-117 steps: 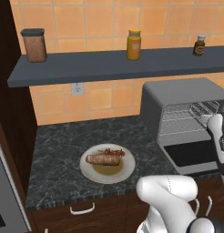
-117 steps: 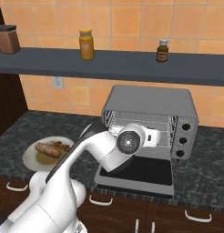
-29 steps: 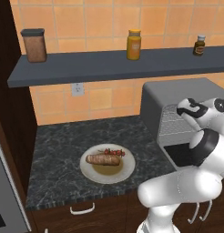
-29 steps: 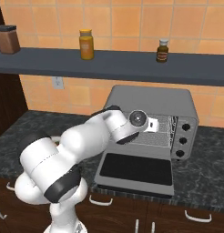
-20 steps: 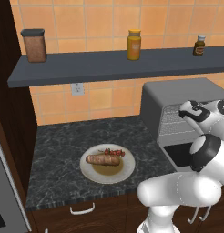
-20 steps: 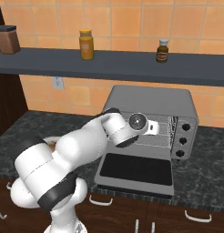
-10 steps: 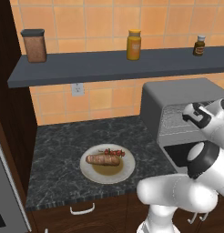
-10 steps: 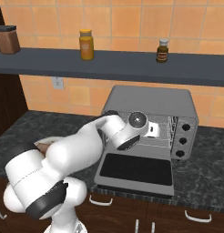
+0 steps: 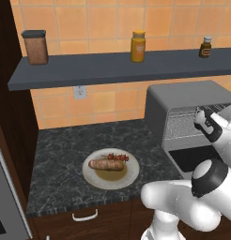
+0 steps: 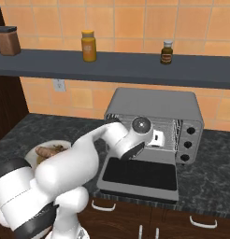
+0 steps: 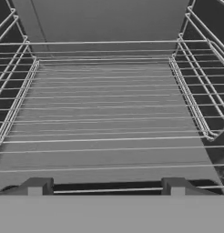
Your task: Pick up the kebab skewer and baguette bread, and place them inside the toaster oven. Close the toaster oven door and start by setting the timer.
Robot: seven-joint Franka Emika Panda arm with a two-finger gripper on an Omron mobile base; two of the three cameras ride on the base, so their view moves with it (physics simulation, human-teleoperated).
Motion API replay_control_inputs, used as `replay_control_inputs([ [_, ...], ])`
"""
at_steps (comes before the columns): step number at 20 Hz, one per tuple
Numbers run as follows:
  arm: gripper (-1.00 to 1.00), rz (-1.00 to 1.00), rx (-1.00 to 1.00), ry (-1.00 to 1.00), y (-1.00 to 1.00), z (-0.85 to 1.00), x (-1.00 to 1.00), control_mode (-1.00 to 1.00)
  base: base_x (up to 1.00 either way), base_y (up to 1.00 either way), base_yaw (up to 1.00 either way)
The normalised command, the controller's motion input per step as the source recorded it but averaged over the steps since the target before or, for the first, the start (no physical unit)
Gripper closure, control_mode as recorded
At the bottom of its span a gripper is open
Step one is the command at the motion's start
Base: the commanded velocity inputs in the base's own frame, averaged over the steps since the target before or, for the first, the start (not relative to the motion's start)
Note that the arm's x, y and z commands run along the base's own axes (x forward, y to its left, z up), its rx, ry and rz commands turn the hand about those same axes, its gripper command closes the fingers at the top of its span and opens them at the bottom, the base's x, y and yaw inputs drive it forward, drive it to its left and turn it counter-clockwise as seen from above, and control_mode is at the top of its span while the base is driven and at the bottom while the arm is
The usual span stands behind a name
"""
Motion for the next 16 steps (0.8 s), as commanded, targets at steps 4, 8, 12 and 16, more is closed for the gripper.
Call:
replay_control_inputs([
  [4, -1.0, 0.0, 0.0, 0.05, -0.06, -0.78, -0.64, -1.0, 0.0, 0.0, 0.0],
  [8, -1.0, 0.0, 0.0, 0.08, -0.05, -0.77, -0.62, -1.0, 0.0, 0.0, 0.0],
  [12, -1.0, 0.0, 0.0, 0.11, -0.04, -0.69, -0.59, -1.0, 0.0, 0.0, 0.0],
  [16, -1.0, 0.0, 0.0, 0.08, -0.09, -0.5, -0.54, -1.0, 0.0, 0.0, 0.0],
])
